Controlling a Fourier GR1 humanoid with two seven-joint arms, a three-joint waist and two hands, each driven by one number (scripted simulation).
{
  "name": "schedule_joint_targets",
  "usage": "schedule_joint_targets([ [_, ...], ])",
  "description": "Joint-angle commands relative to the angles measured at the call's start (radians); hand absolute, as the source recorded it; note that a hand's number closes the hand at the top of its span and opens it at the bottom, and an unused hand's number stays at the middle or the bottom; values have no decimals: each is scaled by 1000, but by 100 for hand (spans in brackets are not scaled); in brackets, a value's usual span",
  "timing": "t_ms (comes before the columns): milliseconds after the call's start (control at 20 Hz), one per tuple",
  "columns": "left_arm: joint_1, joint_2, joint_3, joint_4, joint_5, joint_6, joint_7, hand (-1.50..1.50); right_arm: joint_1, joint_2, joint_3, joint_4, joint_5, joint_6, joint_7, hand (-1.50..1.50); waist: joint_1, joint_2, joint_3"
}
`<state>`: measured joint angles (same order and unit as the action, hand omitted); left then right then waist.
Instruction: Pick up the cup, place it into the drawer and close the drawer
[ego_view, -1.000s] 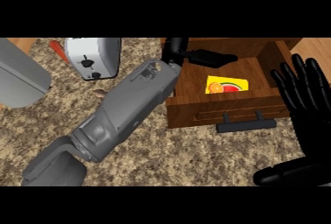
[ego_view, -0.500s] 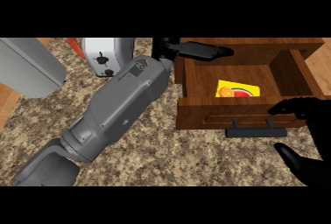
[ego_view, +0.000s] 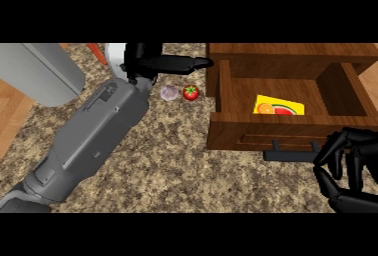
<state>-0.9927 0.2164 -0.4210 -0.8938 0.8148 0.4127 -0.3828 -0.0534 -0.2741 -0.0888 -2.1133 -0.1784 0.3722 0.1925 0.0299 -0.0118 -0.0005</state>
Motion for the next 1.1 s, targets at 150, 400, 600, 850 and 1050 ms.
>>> schedule_joint_targets([
  [150,275,155,23,-307,7,-7,70,-150,12,24,77,62,192,-14,-45,150,-2,6,0],
  [400,490,241,58,-485,24,-65,62,-150,27,37,145,112,332,-28,-100,150,-7,8,0],
  [600,547,305,95,-521,48,-121,55,-150,-13,-106,180,152,515,28,-199,150,12,8,0],
  [850,704,312,96,-579,23,-167,9,-150,-30,-78,285,301,743,-89,-289,150,-6,11,1],
  [1050,810,359,169,-617,47,-255,-8,-150,-122,-17,335,460,853,-170,-301,150,-8,12,0],
])
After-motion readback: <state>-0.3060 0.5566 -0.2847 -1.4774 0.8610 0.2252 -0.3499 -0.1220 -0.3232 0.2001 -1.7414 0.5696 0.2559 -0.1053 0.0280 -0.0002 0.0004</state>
